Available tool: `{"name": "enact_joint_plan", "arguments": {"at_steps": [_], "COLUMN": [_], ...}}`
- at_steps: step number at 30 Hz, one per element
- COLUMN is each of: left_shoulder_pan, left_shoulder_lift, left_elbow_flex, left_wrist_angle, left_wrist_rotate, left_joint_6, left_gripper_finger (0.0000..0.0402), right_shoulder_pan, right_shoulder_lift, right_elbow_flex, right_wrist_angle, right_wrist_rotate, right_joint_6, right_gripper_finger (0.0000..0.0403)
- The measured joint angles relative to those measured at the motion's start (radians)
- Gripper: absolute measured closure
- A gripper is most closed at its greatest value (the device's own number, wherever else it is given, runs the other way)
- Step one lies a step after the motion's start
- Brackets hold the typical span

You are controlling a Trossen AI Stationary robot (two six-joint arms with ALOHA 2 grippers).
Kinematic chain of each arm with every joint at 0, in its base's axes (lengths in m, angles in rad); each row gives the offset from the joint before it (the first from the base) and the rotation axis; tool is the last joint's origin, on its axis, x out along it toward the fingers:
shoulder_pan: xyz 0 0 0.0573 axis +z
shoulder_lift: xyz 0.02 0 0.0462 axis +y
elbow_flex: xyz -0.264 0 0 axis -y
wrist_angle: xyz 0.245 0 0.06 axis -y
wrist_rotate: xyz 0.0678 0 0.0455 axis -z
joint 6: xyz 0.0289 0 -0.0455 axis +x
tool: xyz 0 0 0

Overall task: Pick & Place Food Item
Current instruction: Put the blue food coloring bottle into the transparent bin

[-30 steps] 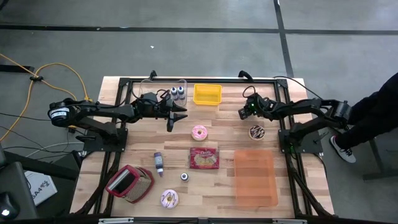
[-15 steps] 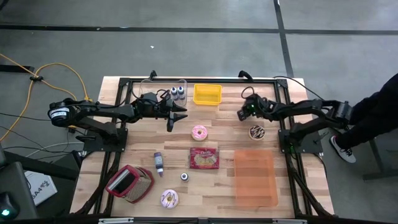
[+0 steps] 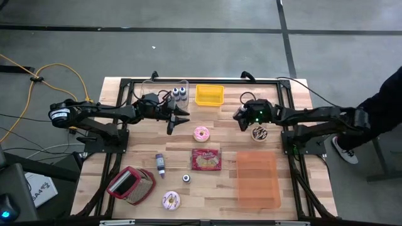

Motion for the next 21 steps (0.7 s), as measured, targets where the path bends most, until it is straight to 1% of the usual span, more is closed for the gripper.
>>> {"name": "enact_joint_plan", "arguments": {"at_steps": [4, 7, 10, 13, 15, 21], "left_shoulder_pan": [0.000, 0.000, 0.000, -0.001, -0.001, -0.001], "left_shoulder_lift": [0.000, 0.000, 0.000, 0.000, 0.000, 0.000], "left_elbow_flex": [0.017, 0.040, 0.081, 0.136, 0.167, 0.218], "left_wrist_angle": [-0.004, -0.035, -0.131, -0.251, -0.303, -0.326], "left_wrist_rotate": [0.106, 0.167, 0.182, 0.178, 0.173, 0.194], "left_joint_6": [-0.048, -0.065, -0.067, -0.040, -0.019, 0.005], "left_gripper_finger": [0.0259, 0.0259, 0.0259, 0.0259, 0.0259, 0.0259], "right_shoulder_pan": [0.064, 0.111, 0.152, 0.186, 0.206, 0.254], "right_shoulder_lift": [0.007, 0.036, 0.076, 0.132, 0.175, 0.293], "right_elbow_flex": [0.032, 0.092, 0.174, 0.265, 0.327, 0.476], "right_wrist_angle": [0.001, -0.011, -0.065, -0.128, -0.162, -0.233], "right_wrist_rotate": [-0.041, -0.042, -0.042, -0.039, -0.041, -0.058], "right_joint_6": [0.002, -0.005, -0.030, -0.061, -0.084, -0.140], "right_gripper_finger": [0.0266, 0.0266, 0.0266, 0.0266, 0.0266, 0.0266]}}
